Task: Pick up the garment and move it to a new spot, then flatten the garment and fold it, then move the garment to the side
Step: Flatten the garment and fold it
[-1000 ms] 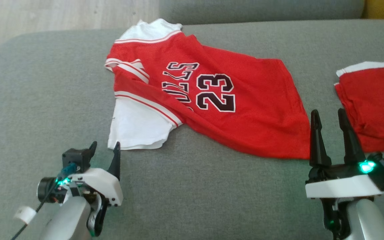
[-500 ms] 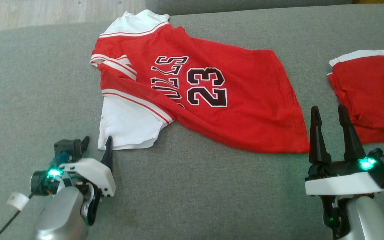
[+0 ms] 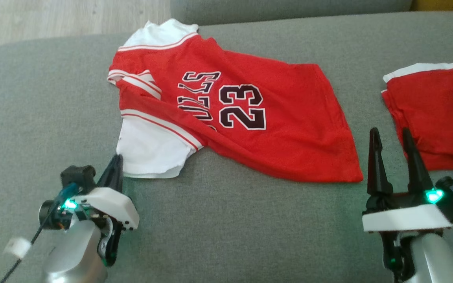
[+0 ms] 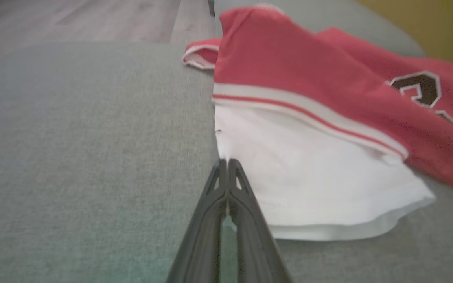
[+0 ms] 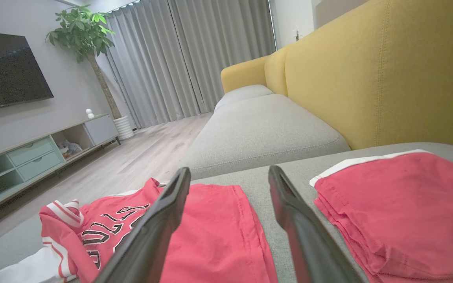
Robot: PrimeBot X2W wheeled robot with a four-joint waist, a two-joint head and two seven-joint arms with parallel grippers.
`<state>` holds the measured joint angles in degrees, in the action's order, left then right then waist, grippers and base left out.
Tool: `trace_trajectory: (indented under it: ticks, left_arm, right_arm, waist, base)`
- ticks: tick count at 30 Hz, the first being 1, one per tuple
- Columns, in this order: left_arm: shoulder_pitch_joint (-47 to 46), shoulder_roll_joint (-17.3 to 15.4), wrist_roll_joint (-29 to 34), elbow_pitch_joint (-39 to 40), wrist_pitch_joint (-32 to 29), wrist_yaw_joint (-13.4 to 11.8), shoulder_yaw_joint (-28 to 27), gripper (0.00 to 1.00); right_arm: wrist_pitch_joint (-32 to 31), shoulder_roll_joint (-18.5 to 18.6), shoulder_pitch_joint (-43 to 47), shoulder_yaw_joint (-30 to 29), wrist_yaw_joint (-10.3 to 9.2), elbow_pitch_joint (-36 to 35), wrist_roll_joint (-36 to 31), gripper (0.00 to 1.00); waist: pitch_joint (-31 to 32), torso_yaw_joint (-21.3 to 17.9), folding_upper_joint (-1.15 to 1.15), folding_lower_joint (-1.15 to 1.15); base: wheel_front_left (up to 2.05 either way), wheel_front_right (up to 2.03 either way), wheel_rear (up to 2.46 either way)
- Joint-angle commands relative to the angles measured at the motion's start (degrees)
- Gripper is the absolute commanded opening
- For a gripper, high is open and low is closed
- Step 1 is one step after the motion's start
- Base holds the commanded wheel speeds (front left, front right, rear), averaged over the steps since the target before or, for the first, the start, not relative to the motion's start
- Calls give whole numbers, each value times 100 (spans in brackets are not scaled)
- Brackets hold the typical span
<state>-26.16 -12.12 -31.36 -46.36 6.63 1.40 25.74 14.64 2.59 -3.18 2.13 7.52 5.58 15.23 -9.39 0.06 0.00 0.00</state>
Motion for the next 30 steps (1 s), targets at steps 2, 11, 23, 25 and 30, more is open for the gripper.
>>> trace_trajectory:
  ticks: [2, 11, 23, 25, 30]
  left_arm:
    - [-65, -122, -96, 314, 279, -83, -291, 0]
    - [520, -142, -92, 1820, 722, -488, -535, 0]
    - [880, -288, 0, 3113, 452, -789, -430, 0]
    - [906, -325, 11, 3219, 387, -813, -410, 0]
    - [936, -383, 19, 3406, 281, -850, -374, 0]
  right_arm:
    - [36, 29, -13, 101, -3, -99, 75, 100]
    - [36, 29, 250, 75, -3, 567, 37, 100]
    - [-162, 29, -324, 24, -3, 2247, 636, 100]
    - [-133, 29, -463, 104, -3, 2413, 837, 100]
    - [-83, 29, -739, 123, -3, 2915, 937, 100]
  waist:
    - [96, 2, 0, 0]
    - [221, 39, 0, 0]
    - [129, 234, 0, 0]
    - [92, 254, 0, 0]
    - [19, 311, 0, 0]
  base:
    - [0, 0, 0]
    - [0, 0, 0]
    - [0, 0, 0]
    - [0, 0, 0]
    - [0, 0, 0]
